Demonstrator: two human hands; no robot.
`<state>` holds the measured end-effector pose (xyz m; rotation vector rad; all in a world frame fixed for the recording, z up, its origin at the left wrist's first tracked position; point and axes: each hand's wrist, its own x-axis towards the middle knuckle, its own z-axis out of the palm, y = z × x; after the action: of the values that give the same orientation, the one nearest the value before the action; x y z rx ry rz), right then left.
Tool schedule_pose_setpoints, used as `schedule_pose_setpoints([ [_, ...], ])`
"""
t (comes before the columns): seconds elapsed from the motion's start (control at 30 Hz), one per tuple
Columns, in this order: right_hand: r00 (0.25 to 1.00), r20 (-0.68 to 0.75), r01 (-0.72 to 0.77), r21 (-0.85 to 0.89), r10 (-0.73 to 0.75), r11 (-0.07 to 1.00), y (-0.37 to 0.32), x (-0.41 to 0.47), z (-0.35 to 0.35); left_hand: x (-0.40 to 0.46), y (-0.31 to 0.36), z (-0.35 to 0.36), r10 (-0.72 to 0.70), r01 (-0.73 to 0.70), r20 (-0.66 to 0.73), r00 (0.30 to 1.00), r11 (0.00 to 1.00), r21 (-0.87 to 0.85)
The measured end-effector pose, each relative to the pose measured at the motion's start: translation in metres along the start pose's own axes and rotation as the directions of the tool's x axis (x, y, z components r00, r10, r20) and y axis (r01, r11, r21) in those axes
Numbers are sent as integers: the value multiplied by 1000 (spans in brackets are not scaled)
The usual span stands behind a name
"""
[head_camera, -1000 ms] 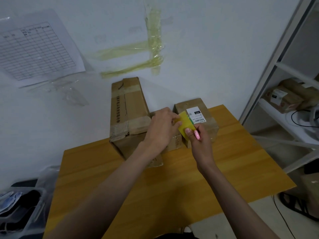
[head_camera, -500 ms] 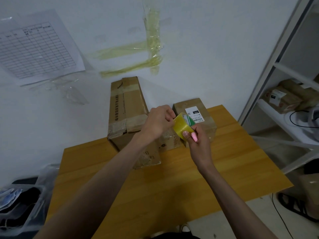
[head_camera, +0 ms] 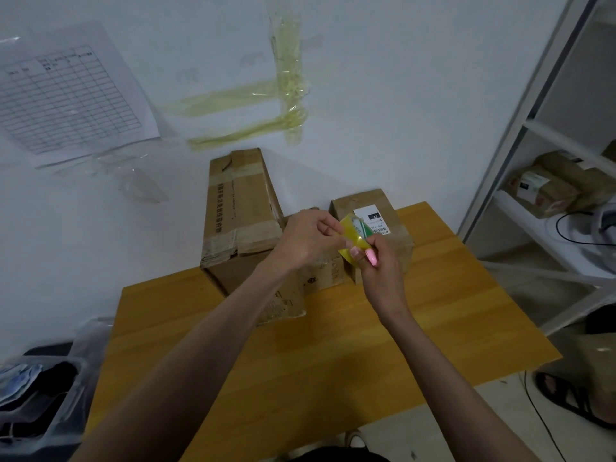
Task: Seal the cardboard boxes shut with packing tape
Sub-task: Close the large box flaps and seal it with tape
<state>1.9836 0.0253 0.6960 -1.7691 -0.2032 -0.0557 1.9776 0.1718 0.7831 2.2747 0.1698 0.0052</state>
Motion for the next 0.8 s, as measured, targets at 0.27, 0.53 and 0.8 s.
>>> schedule_pose_setpoints([
  [0.27,999,43,-22,-39,24,999,-6,1,-1,-5,4,19,114,-95,-197,974,990,104],
  [0.53,998,33,-64,81,62,995,1,14,-12,-13,4,33,259,-251,-184,948,966,67],
  [0.8,996,0,95,67,-95,993,11,0,-7,-4,0,23,4,-46,-176,984,971,-234],
])
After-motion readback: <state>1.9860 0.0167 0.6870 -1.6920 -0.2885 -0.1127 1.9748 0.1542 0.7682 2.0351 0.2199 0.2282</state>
